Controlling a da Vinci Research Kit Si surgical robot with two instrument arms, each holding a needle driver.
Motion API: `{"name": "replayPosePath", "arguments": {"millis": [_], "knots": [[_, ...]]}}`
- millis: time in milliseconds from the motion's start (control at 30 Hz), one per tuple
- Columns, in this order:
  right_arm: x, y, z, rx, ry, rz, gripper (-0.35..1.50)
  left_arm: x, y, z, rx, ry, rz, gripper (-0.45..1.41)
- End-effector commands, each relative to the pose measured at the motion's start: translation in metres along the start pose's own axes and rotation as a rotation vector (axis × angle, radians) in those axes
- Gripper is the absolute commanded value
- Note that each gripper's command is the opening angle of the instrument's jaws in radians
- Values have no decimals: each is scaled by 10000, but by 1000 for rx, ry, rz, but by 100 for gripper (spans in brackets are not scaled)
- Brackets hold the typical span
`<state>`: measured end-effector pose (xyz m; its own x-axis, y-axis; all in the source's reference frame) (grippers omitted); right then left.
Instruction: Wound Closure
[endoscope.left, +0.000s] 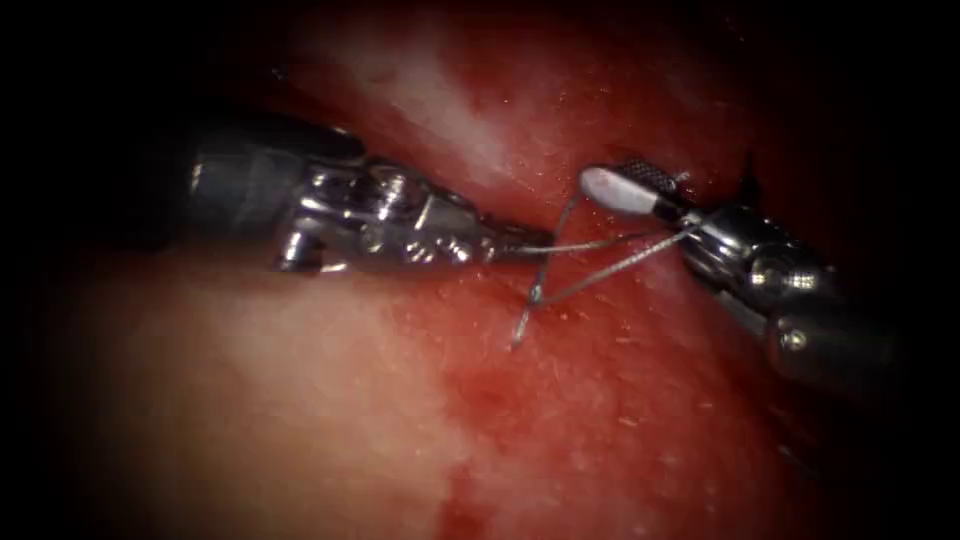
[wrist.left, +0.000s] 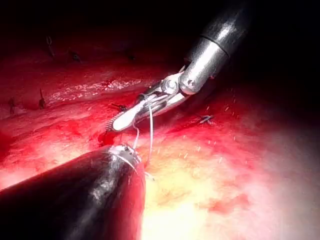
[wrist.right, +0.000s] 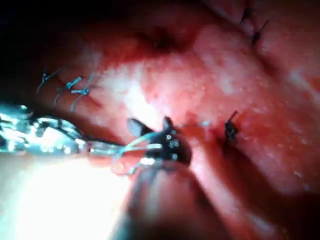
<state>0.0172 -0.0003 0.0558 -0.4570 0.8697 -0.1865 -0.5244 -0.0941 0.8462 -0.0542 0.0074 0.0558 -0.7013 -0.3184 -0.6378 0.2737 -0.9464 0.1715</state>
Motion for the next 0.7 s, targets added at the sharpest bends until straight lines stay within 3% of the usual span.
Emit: {"name": "replayPosePath", "arguments": {"millis": [33,100,700], "knots": [[-4,4,10,5,2,15,86,2,-1,7,0,1,1,-45],[-7,13,14,10,5,78,98,2,0,8,1,0,2,-45],[-37,64,28,54,22,242,98,-1,2,12,-10,-2,6,-45]]}}
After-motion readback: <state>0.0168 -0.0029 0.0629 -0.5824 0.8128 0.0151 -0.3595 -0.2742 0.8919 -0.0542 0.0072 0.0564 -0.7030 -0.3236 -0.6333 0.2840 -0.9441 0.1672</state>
